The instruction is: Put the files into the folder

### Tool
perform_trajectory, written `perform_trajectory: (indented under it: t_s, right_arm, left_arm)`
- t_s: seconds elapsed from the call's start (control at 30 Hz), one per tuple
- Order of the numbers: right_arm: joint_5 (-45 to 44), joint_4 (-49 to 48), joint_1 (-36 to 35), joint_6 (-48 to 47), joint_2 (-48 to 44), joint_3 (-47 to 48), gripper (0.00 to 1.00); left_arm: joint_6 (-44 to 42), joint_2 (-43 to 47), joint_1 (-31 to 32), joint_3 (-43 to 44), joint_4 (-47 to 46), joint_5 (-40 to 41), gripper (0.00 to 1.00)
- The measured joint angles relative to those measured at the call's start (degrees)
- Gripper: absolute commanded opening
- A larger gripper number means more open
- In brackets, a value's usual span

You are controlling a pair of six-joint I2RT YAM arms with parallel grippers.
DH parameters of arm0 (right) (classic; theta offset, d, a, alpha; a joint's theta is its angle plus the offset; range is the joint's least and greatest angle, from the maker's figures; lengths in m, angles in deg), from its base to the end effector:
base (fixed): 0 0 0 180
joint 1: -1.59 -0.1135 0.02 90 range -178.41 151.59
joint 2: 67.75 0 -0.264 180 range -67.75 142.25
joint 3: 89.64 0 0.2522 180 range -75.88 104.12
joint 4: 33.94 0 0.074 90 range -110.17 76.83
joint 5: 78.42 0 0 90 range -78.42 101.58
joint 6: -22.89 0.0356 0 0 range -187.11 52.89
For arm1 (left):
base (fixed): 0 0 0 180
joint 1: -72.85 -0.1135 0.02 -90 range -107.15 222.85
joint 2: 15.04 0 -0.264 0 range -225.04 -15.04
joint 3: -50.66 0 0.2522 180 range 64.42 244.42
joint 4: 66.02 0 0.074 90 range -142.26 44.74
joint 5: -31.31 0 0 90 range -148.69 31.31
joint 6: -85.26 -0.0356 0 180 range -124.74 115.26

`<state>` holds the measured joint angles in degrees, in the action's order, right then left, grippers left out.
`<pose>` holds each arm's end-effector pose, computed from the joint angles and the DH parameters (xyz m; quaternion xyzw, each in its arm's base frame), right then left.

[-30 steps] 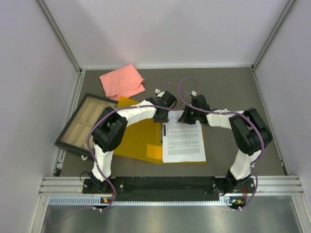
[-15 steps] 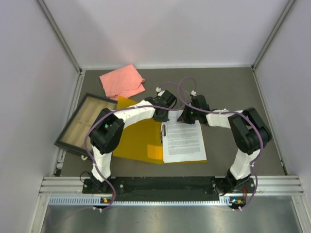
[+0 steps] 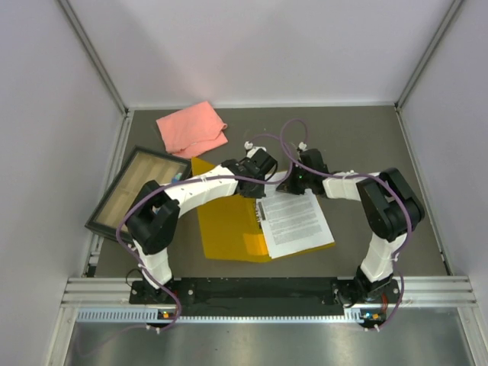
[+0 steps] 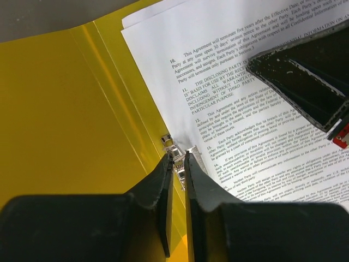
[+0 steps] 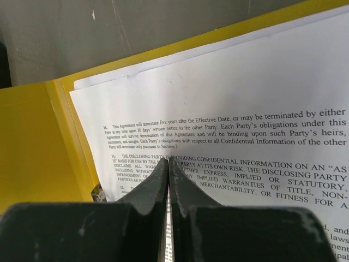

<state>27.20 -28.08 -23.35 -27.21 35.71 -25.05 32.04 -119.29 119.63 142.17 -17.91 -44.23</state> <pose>0.3176 0.1583 0.1358 0.0672 0.9134 0.3103 0.2546 0.2693 -0.2736 0.2190 0.0521 0.9592 -0.0755 0.2673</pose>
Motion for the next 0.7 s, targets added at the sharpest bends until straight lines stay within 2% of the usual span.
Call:
perform_trajectory:
  t_s: [0.23, 0.47, 0.7]
  right_arm:
    - [0.7, -0.2, 0.0, 0.3, 0.7, 0.6, 0.0]
    - [1.2, -0.7, 0.0, 0.6, 1.0, 0.7, 0.0]
    - [1.7, -1.3, 0.0, 0.9, 1.3, 0.7, 0.0]
  left_arm:
    - [1.3, 1.9, 2.3, -2.7, -1.0, 0.2, 0.01]
    - [2.6, 6.1, 5.4, -7.8, -3.6, 0.2, 0.03]
    - [2.3, 6.9, 7.5, -9.1, -7.3, -0.2, 0.07]
